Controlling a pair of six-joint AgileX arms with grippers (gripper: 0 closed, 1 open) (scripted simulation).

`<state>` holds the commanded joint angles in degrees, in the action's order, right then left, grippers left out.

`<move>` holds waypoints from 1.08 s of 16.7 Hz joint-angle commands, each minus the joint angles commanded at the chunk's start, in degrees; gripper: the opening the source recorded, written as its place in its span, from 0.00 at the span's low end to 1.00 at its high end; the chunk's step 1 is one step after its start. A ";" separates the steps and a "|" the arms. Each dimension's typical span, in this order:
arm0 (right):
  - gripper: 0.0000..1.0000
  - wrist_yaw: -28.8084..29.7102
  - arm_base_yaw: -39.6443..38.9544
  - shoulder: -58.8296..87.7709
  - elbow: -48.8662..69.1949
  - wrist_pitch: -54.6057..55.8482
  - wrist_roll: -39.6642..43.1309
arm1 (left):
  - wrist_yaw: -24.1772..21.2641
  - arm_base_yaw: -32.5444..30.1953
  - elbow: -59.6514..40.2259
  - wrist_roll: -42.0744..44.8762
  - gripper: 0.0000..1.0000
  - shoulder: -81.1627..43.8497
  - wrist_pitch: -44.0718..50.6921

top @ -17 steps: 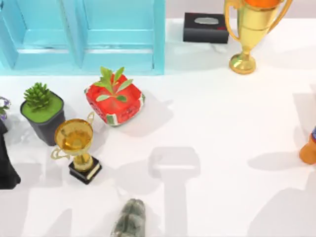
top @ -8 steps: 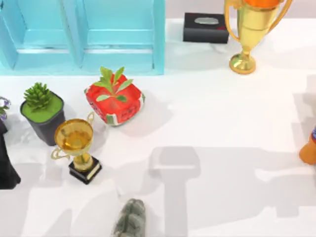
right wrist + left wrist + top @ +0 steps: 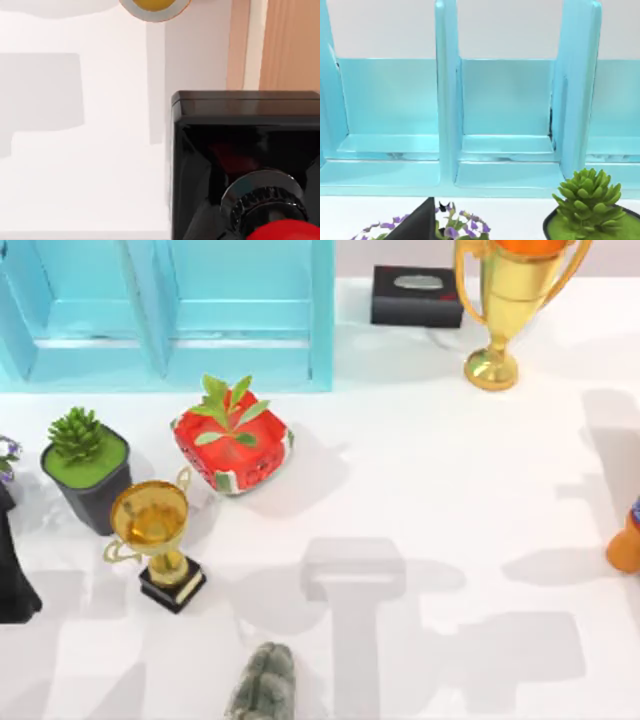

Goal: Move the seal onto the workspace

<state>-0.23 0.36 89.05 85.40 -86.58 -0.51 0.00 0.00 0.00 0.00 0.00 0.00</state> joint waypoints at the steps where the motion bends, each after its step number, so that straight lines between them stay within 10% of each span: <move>1: 0.00 -0.01 -0.07 -0.01 0.07 0.06 -0.05 | 0.00 0.00 0.00 0.00 1.00 0.00 0.00; 18: 0.00 -2.98 -28.28 26.04 13.48 18.48 -25.45 | 0.00 0.00 0.00 0.00 1.00 0.00 0.00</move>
<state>-3.21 -27.93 115.09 98.88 -68.10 -25.97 0.00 0.00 0.00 0.00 0.00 0.00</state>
